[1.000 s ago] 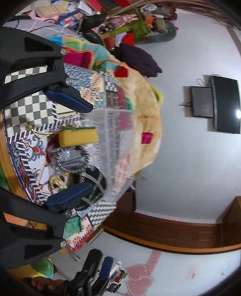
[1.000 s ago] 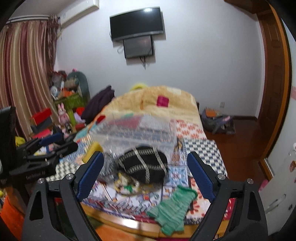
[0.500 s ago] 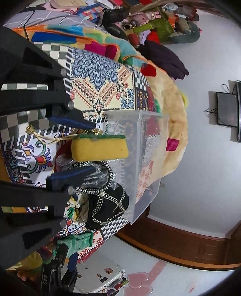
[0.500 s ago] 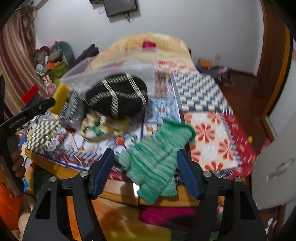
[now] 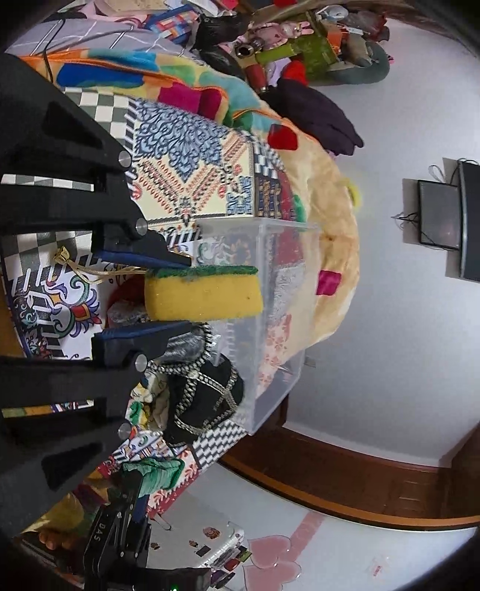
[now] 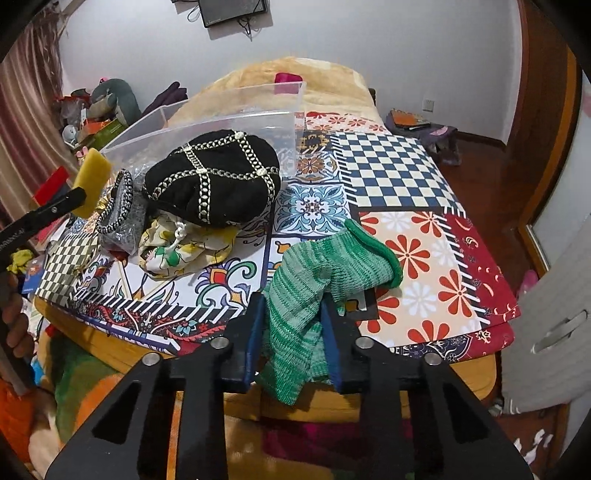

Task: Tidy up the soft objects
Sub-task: 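Grasp the yellow sponge with the left tool while the right tool grasps the green glove, then drop the sponge and green glove into the clear box with both tools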

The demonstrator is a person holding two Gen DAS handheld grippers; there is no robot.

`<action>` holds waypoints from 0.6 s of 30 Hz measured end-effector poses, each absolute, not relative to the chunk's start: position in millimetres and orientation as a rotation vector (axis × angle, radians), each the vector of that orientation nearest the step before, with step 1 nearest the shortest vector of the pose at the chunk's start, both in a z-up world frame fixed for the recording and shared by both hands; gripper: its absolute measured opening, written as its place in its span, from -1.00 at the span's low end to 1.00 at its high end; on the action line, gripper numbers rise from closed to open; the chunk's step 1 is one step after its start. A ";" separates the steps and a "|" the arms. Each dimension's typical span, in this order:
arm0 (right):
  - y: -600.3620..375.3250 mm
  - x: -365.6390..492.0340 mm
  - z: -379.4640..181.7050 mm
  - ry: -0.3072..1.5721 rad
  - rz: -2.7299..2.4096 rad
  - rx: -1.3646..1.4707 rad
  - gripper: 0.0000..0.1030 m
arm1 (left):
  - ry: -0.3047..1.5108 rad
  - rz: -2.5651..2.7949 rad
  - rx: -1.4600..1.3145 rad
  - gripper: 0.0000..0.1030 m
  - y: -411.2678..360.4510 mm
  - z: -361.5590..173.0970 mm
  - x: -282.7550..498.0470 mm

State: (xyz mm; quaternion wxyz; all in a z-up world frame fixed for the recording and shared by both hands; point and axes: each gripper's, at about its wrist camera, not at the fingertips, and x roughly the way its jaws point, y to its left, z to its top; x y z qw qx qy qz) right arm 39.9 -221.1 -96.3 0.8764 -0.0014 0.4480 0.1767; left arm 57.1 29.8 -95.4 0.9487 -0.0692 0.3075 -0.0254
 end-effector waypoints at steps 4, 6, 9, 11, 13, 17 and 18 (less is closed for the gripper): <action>-221.0 38.5 -81.8 0.887 0.377 0.005 -0.57 | 0.579 -0.046 -0.127 -0.48 30.9 -80.0 50.2; -219.2 37.7 -70.4 0.854 0.384 0.001 -0.58 | 0.556 -0.044 -0.124 -0.48 32.8 -71.6 48.7; -215.8 37.8 -50.1 0.797 0.402 -0.001 -0.58 | 0.534 -0.043 -0.119 -0.48 35.6 -62.8 51.2; -210.9 42.3 -37.3 0.761 0.409 -0.010 -0.58 | 0.518 -0.040 -0.115 -0.48 37.8 -55.7 54.1; -206.3 50.0 -25.1 0.721 0.420 -0.008 -0.58 | 0.505 -0.038 -0.110 -0.48 38.6 -50.1 57.3; -188.3 68.6 -1.4 0.638 0.445 -0.015 -0.57 | 0.488 -0.033 -0.099 -0.48 42.4 -40.5 69.9; -184.7 71.2 2.6 0.624 0.451 -0.020 -0.57 | 0.489 -0.035 -0.103 -0.48 43.9 -38.8 74.2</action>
